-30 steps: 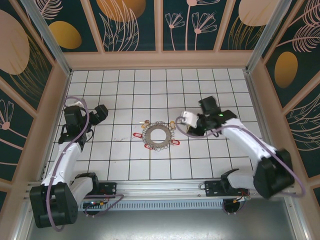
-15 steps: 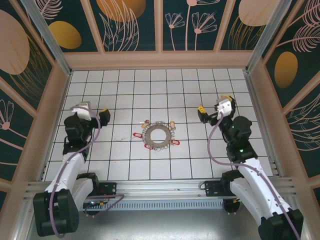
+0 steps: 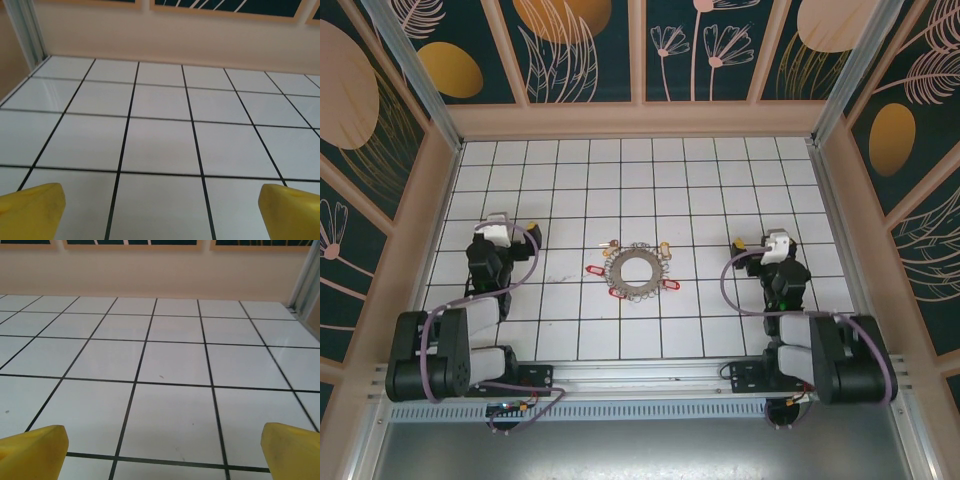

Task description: Put the keys on the keyring

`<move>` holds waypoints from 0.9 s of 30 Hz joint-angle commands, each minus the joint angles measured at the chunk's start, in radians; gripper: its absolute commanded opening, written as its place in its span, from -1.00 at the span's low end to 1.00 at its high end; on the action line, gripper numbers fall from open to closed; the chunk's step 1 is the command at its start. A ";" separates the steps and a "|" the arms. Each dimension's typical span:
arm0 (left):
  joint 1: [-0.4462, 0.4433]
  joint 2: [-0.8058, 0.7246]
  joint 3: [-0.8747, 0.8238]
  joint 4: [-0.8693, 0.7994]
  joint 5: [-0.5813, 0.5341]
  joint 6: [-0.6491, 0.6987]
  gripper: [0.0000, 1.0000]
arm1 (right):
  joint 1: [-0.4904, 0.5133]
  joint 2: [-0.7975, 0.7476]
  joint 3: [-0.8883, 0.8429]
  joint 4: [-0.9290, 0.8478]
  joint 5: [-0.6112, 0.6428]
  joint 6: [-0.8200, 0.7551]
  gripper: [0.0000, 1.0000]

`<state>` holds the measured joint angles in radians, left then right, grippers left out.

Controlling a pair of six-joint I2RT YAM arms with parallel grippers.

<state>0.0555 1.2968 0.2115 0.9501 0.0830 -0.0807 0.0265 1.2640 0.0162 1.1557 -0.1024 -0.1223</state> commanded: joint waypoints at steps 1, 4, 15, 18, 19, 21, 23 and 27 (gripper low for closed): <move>-0.011 0.068 0.051 0.127 -0.051 0.025 0.97 | -0.008 0.143 0.071 0.231 -0.056 0.015 0.98; -0.021 0.205 0.019 0.310 -0.004 0.038 0.98 | -0.058 0.294 0.082 0.383 -0.035 0.089 0.98; -0.023 0.232 0.035 0.311 -0.095 0.002 0.98 | -0.088 0.275 0.213 0.099 0.026 0.149 0.98; -0.024 0.228 0.030 0.315 -0.097 0.002 0.98 | -0.077 0.278 0.222 0.077 0.043 0.142 0.98; -0.025 0.225 0.026 0.319 -0.102 0.003 0.97 | -0.069 0.277 0.228 0.072 0.054 0.135 0.98; -0.028 0.220 0.021 0.324 -0.106 0.005 0.98 | -0.067 0.277 0.227 0.072 0.056 0.133 0.98; -0.028 0.221 0.022 0.325 -0.104 0.003 0.98 | -0.067 0.277 0.226 0.074 0.056 0.134 0.98; -0.028 0.222 0.022 0.326 -0.104 0.004 0.98 | -0.056 0.274 0.221 0.079 0.072 0.127 0.98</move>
<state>0.0322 1.5269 0.2302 1.2304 -0.0101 -0.0711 -0.0422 1.5387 0.2241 1.2213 -0.0559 -0.0078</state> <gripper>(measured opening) 0.988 0.989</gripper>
